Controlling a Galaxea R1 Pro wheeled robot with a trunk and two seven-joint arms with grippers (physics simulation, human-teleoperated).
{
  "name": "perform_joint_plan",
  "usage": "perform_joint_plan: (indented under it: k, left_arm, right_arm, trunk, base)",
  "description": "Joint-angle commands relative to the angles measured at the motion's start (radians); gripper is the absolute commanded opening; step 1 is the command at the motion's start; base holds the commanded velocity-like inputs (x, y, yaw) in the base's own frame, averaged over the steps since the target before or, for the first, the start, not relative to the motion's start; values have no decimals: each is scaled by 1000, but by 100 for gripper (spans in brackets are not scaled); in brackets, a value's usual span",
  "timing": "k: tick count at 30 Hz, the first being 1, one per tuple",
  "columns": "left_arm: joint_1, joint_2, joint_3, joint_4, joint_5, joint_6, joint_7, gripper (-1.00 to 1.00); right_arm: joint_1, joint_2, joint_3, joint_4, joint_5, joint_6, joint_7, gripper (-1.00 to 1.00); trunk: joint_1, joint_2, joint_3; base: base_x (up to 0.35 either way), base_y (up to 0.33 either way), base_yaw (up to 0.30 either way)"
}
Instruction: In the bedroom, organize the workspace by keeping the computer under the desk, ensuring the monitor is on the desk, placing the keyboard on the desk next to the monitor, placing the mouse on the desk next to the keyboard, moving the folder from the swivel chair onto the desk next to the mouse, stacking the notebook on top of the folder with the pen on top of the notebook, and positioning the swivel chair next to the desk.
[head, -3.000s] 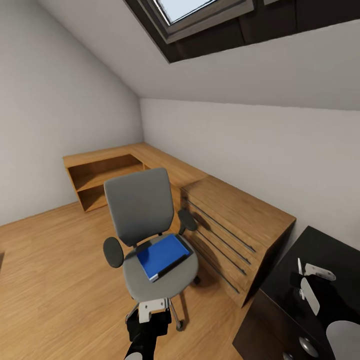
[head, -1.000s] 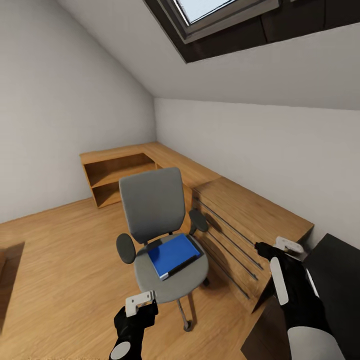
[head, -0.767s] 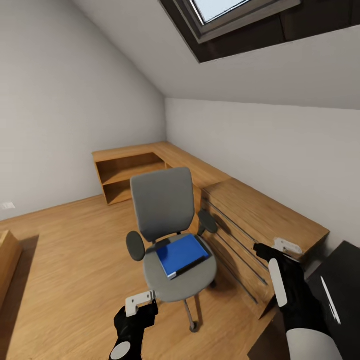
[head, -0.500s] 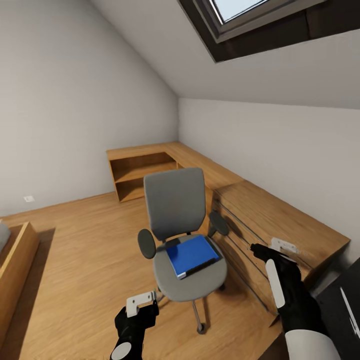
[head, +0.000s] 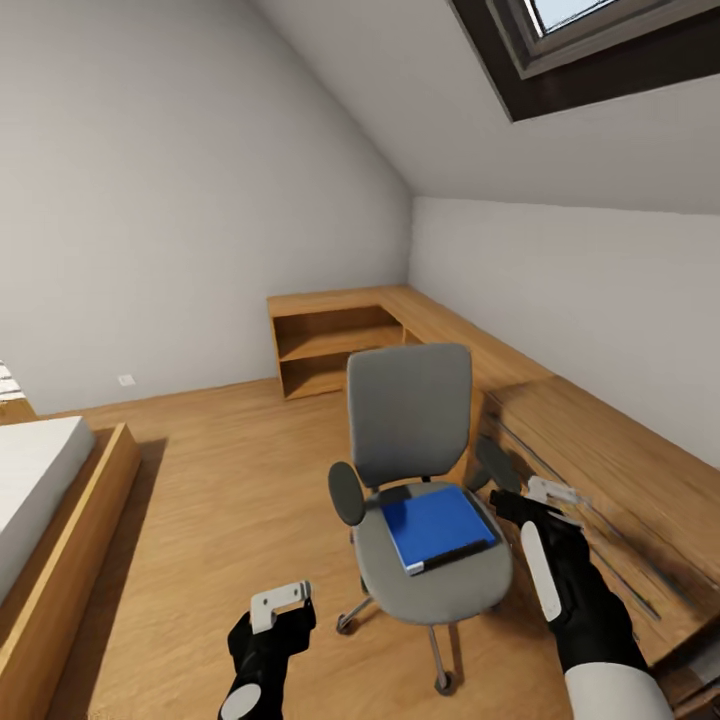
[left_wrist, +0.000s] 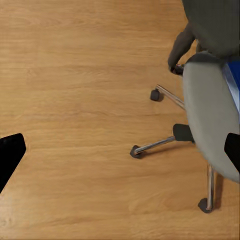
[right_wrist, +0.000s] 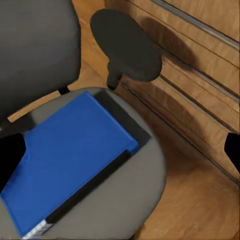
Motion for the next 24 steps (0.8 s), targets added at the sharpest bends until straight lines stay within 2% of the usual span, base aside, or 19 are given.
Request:
perform_joint_plan:
  k: [1, 4, 7, 9, 10, 12, 17, 18, 22, 24]
  left_arm:
    - [-1, 1, -1, -1, 4, 0, 6, 100]
    - [-1, 2, 4, -3, 4, -34, 5, 100]
    - [-1, 3, 24, -3, 5, -51, 3, 100]
    - [-1, 3, 54, -3, 6, -55, 1, 100]
    - [-1, 2, 108, -2, 9, -57, -1, 100]
    - [-1, 2, 126, -2, 10, -57, -3, 100]
    - [-1, 0, 136, -2, 9, -57, -2, 100]
    - [-1, 0, 130, -3, 7, -58, -3, 100]
    - [-1, -1, 129, -3, 7, -57, -4, 100]
    - [-1, -1, 129, -3, 7, -57, -4, 100]
  right_arm:
    - [-1, 0, 9, 1, -10, 1, -8, 100]
    - [1, 0, 40, 8, -10, -13, -8, 100]
    - [3, -1, 49, 9, -10, -19, -7, 100]
    - [4, -1, 52, 9, -10, -21, -8, 100]
    - [4, -4, 54, 10, -10, -22, -7, 100]
    - [4, -5, 55, 11, -10, -22, -6, 100]
    - [4, -9, 55, 11, -8, -22, -7, 100]
    - [4, -62, 55, 40, -9, -24, -5, 100]
    - [4, -72, 57, 69, -9, -41, 6, 100]
    - [4, -88, 60, 129, -9, -118, 48, 100]
  trunk:
    - [0, -1, -1]
    - [0, -1, -1]
    - [0, -1, -2]
    - [0, -1, -2]
    - [0, -1, -2]
    - [0, -1, -2]
    - [0, -1, -2]
    - [0, -1, -2]
    - [0, -1, -2]
    - [0, -1, -2]
  base:
    - [232, 224, 288]
    - [238, 230, 280]
    - [247, 232, 157]
    - [253, 199, 71]
    - [261, 90, 21]
    - [262, 59, 14]
    - [143, 21, 5]
    - [206, 1, 0]
    - [255, 0, 0]
    - [213, 0, 0]
